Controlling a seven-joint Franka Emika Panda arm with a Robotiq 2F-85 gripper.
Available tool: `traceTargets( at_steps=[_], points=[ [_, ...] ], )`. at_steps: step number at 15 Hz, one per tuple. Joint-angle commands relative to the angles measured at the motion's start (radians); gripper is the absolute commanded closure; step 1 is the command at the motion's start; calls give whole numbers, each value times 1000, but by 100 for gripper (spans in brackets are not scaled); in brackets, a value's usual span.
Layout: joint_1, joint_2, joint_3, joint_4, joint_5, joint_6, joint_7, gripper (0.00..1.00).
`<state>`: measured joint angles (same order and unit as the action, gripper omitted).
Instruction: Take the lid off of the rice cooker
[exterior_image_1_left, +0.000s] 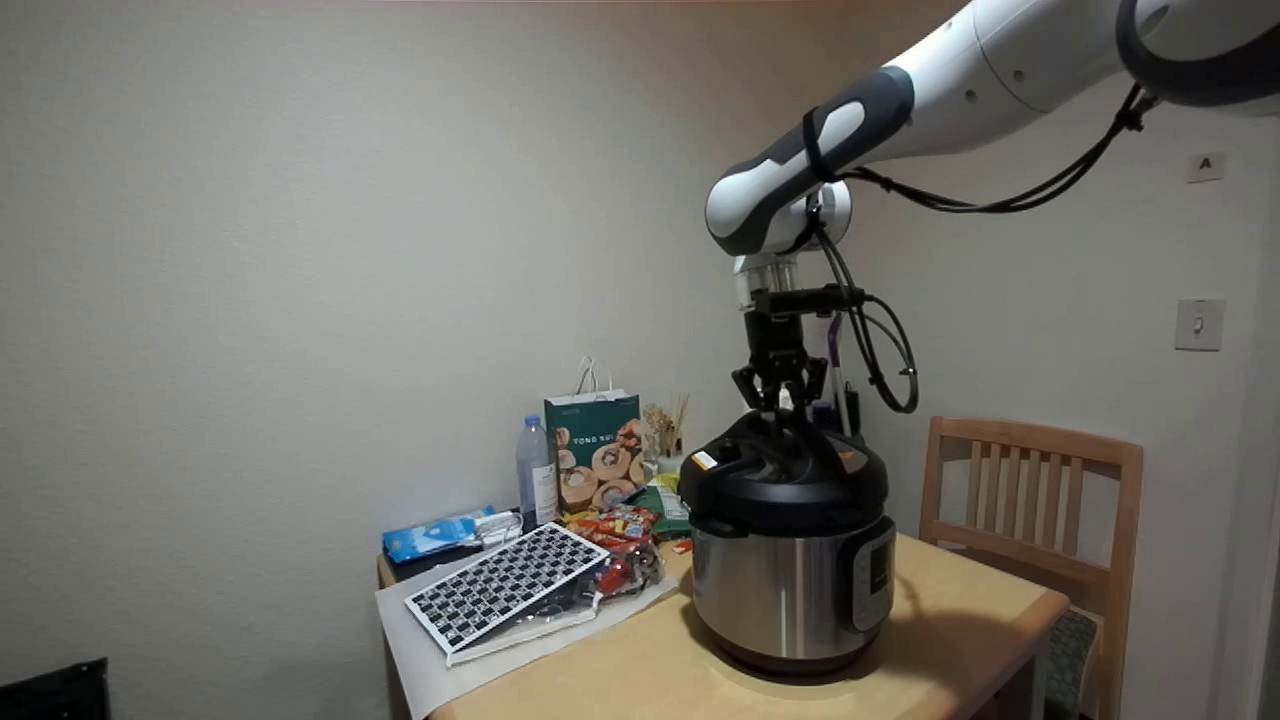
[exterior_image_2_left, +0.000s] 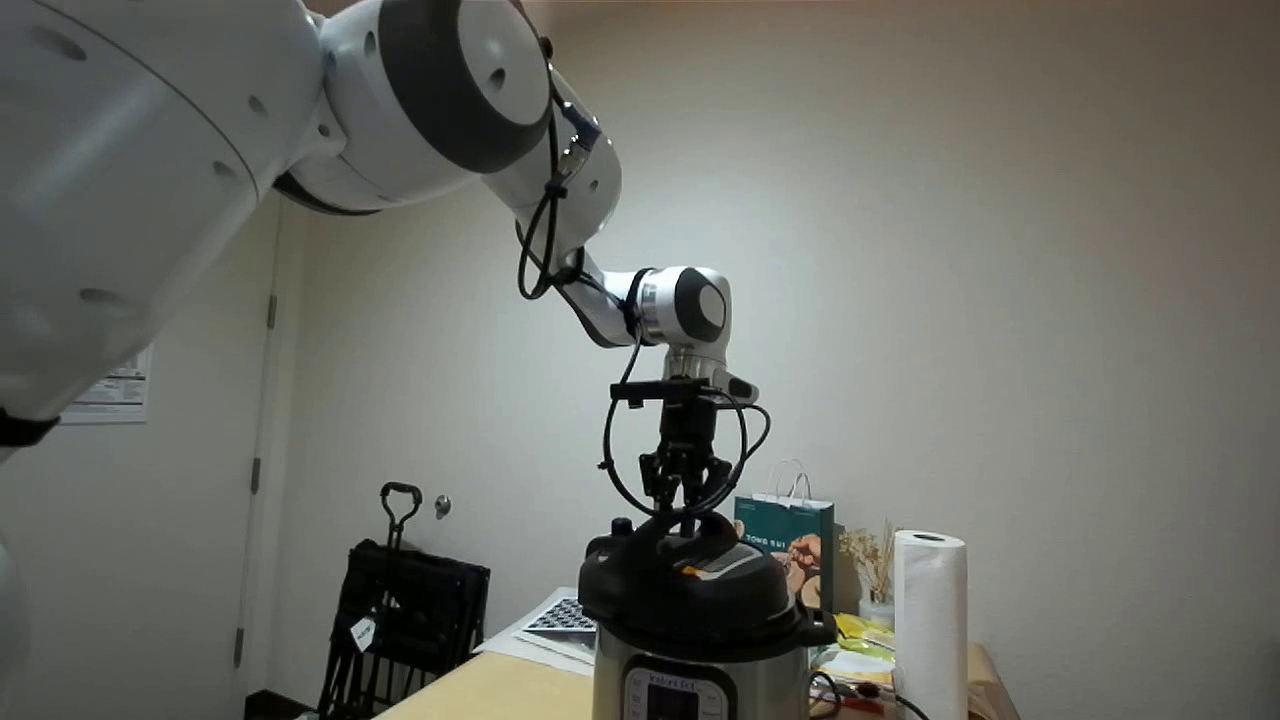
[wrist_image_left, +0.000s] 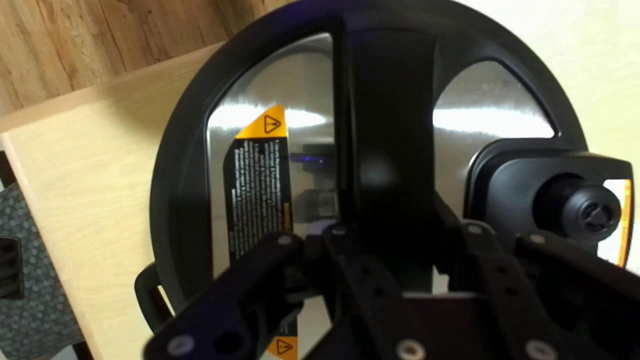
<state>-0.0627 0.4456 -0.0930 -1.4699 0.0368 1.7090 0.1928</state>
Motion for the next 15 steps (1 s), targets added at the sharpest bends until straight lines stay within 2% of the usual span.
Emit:
traceTargets(
  at_steps=[1,3,4,5,6,7,9,14,15],
  points=[
    [-10,27,5,49,-5,1,-29,89],
    [-10,31,5,63,-4,-5,-30,89],
    [-4,27,4,32,-3,3,-3,89],
    [-3,29,4,33,-3,3,-3,64],
    [-3,29,4,33,-3,3,-3,64],
    [-5,27,6,29,-1,18,-15,39],
    [-6,34,7,33,4,26,-11,32],
    [-6,66,8,46,2,44,-13,1],
    [-6,72,9,48,3,45,-14,0]
  ],
)
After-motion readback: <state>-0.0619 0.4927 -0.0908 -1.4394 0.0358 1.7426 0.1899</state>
